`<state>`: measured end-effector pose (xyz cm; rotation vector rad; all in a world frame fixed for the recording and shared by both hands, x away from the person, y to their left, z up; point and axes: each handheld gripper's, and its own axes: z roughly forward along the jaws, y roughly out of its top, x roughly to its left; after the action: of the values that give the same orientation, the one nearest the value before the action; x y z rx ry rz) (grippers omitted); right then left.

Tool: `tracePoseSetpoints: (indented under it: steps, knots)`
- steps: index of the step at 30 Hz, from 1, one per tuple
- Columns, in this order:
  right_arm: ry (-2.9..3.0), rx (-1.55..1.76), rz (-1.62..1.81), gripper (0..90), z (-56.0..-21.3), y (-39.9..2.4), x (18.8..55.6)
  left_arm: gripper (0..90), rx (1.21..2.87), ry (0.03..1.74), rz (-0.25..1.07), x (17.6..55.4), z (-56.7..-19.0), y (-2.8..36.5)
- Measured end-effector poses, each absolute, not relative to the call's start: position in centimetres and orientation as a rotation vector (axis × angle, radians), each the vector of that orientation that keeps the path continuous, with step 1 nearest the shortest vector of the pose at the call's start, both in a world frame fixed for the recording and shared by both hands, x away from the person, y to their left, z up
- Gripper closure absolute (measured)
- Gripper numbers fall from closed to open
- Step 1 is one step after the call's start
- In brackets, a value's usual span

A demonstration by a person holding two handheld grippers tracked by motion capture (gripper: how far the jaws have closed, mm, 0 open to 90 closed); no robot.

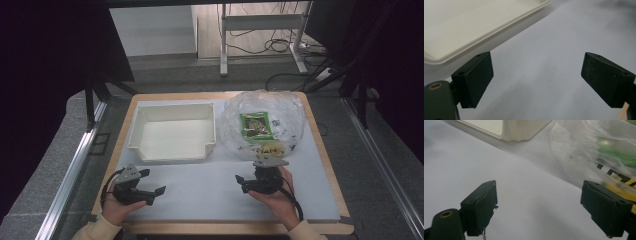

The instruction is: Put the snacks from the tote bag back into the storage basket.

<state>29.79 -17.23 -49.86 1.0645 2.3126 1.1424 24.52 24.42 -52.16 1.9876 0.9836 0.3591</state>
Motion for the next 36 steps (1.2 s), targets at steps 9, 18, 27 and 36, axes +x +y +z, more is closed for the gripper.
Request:
tracePoseSetpoints:
  steps: [9,18,27,36]
  knots:
    - [2.339,1.054,1.142,14.2,-49.85,-17.05,29.69,10.8,1.991,0.973,0.370,24.22,-52.11,24.40]
    - [2.358,1.018,1.118,17.1,-49.86,-16.55,29.27,10.8,1.993,0.959,0.356,24.33,-52.17,24.36]
    - [2.352,1.018,1.108,18.3,-49.90,-16.36,29.19,10.8,1.999,0.954,0.353,24.47,-52.24,24.18]
    - [2.346,1.005,1.129,20.3,-49.23,-16.25,29.29,10.8,2.005,0.954,0.355,24.51,-52.27,24.22]
